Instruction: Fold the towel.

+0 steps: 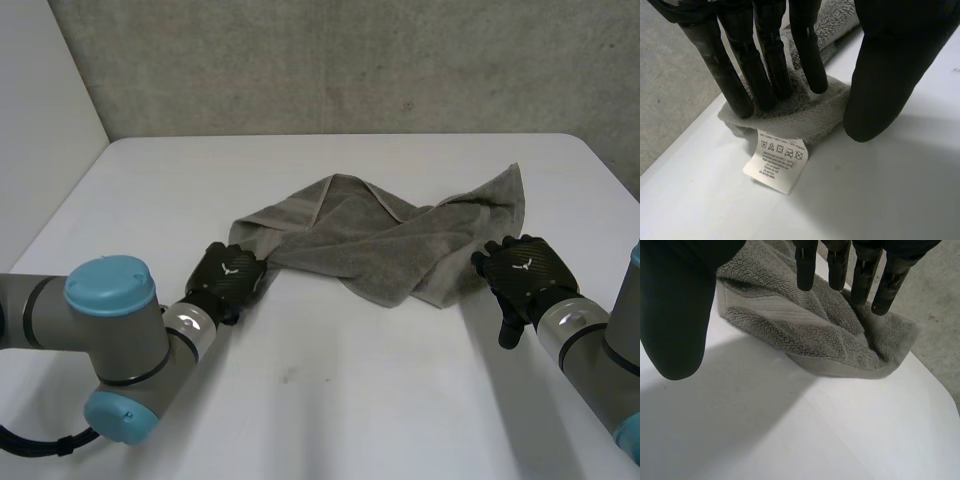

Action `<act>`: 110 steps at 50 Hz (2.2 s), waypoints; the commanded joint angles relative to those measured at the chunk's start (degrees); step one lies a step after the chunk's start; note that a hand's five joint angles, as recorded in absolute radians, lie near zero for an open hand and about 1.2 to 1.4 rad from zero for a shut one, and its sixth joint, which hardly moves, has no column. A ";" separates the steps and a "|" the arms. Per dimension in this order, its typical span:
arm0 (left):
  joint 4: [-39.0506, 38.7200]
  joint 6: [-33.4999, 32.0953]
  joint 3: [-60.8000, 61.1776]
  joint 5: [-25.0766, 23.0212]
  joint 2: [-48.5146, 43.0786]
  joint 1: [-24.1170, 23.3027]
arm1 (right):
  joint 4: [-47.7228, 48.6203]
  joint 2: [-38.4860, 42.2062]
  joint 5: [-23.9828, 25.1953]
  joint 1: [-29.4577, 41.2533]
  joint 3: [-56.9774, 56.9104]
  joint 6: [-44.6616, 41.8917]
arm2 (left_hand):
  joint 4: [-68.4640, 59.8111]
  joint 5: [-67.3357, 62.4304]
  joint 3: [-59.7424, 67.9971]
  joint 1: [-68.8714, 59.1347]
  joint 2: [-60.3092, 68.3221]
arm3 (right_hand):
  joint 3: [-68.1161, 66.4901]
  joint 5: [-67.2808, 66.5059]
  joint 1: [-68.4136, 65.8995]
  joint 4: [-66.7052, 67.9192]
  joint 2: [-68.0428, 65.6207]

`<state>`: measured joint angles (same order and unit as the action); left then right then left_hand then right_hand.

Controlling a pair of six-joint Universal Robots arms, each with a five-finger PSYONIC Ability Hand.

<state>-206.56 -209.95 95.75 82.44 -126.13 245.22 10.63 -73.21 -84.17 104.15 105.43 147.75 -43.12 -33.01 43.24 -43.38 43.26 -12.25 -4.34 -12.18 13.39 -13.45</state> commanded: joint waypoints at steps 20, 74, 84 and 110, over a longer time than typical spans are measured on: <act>-2.02 2.78 3.21 1.59 24.50 -0.09 | -5.71 -1.41 0.94 0.36 -3.30 14.50 | -36.88 -36.99 36.76 -36.62 36.74 | 1.66 3.75 1.59 -2.81 2.87; 12.14 21.08 -6.02 2.03 45.45 0.00 | 5.97 22.40 -10.21 21.27 -25.35 44.47 | -36.88 -36.99 36.76 -36.62 36.74 | -1.51 0.57 -1.59 0.37 -0.31; 11.79 21.25 -5.05 2.11 45.27 2.10 | 13.18 24.00 -13.12 21.01 -26.95 38.25 | -36.88 -36.99 36.76 -36.62 36.74 | -67.75 -65.66 -67.82 66.60 -66.54; 12.41 20.64 11.03 -5.45 30.44 7.92 | -38.58 -2.99 6.65 9.15 -23.60 -9.23 | -36.88 -36.99 36.76 -36.62 36.74 | -67.75 -65.66 -67.82 66.61 -66.55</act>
<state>-194.42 -188.86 104.65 78.65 -87.14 255.94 -16.79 -77.03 -76.97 112.62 81.72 144.31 -69.78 -59.19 69.69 -67.77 69.75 -67.85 -55.98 -55.92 68.19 -67.32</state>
